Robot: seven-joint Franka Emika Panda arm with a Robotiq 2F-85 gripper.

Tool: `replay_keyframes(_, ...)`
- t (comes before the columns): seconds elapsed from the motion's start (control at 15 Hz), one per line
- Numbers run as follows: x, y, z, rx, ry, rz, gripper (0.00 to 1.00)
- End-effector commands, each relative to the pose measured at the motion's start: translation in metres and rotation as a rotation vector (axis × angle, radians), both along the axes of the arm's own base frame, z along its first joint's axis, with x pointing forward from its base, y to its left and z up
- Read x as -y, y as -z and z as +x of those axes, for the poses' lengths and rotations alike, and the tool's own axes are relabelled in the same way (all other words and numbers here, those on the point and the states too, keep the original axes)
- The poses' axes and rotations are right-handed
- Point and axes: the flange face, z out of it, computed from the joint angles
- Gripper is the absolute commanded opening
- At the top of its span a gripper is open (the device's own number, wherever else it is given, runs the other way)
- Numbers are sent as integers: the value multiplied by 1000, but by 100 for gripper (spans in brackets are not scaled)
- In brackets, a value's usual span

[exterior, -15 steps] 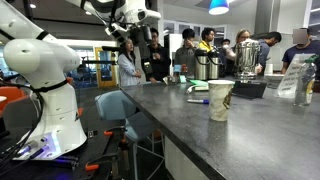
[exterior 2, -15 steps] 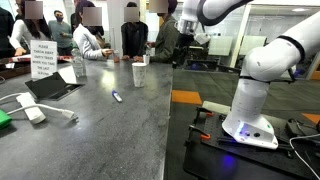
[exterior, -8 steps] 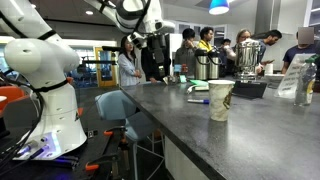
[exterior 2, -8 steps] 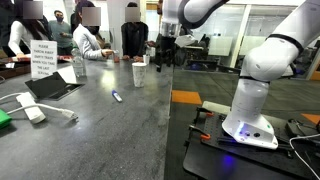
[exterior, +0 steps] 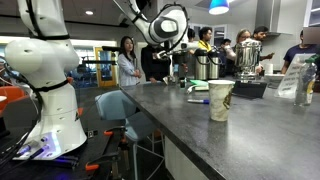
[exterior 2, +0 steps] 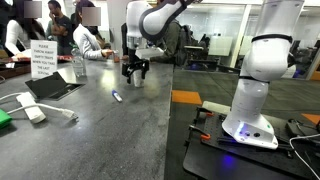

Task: Put the marker inside the cup

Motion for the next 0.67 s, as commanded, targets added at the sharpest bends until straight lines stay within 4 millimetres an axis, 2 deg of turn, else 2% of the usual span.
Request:
replay_keyframes(0.0, -9, 28, 50, -18, 38, 4, 100)
replay_keyframes(0.2, -26, 59, 76, -43, 44, 18, 100)
replay_keyframes(0.27, -34, 71, 82, -51, 41, 16, 100)
replay_keyframes(0.47, -60, 91, 90, -65, 73, 20, 99)
replay_keyframes(0.53, -64, 96, 92, -67, 91, 21, 74)
replay_keyframes(0.6, -67, 99, 93, -65, 105, 18, 74)
